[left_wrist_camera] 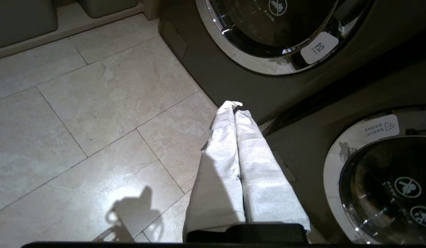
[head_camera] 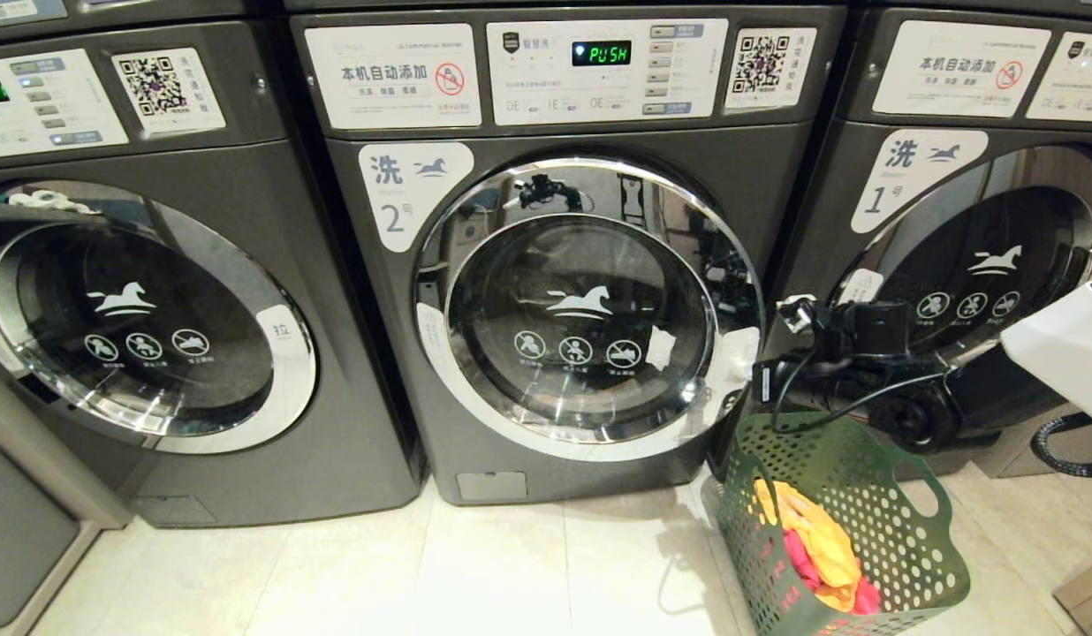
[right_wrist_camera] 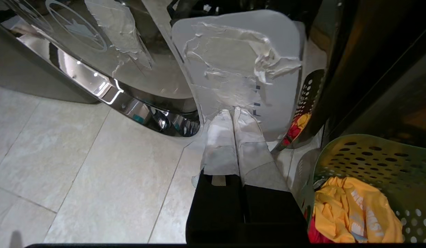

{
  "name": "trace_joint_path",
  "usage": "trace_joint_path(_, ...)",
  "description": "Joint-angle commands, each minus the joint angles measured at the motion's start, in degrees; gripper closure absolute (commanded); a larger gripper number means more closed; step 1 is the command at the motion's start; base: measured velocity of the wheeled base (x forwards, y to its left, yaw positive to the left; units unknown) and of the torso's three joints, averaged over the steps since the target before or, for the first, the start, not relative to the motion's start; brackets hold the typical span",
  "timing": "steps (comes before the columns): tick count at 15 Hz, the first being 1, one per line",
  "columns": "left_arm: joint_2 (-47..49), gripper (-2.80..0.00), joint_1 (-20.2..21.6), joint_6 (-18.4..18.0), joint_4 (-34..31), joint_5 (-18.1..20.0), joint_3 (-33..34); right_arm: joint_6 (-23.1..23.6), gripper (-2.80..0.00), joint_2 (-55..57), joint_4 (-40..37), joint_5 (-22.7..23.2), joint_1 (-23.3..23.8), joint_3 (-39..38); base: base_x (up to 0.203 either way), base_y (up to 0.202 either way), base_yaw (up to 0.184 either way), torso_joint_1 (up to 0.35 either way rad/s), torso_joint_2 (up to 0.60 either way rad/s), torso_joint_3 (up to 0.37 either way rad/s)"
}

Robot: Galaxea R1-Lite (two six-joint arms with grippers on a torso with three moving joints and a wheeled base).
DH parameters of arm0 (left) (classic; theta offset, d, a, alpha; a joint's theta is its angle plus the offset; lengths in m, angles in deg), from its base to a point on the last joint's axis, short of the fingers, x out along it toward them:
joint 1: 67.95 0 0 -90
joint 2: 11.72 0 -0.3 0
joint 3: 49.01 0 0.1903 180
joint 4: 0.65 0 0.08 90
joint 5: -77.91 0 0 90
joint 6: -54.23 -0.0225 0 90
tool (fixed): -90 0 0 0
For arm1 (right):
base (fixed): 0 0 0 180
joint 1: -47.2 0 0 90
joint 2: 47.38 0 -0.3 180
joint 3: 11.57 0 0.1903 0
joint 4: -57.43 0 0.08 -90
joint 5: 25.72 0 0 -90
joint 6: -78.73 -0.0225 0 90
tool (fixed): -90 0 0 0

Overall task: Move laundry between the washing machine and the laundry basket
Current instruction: Press the washing machine door tightly with the right hand

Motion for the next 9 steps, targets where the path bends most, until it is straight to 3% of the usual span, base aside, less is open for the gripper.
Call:
trace_joint_path(1, -4.90, 0.00, -0.01, -3.71, -0.08, 1.78, 2.55, -0.07, 0.00, 4.21, 0.07, -0.39, -0.01, 5.01, 0.000, 0.000, 0.000, 0.000, 0.00, 0.000)
trace_joint_path(4, -13.89, 0.00, -0.03, -16.22, -0.39, 14.33, 8.84, 0.10, 0.00, 8.43, -0.13, -0.57, 0.07, 11.74, 0.000, 0.000, 0.000, 0.000, 0.00, 0.000)
trace_joint_path(6, -19.69, 0.00, -0.05, -29.18, -0.39, 22.40, 16.56, 0.13, 0.00, 11.77, -0.15, -0.65, 0.08, 16.50, 0.000, 0.000, 0.000, 0.000, 0.00, 0.000)
trace_joint_path(9, -25.70, 0.00, -0.09, -46.62, 0.30, 29.84, 26.63, 0.15, 0.00, 17.31, -0.16, -1.43, 0.35, 25.37, 0.000, 0.000, 0.000, 0.000, 0.00, 0.000)
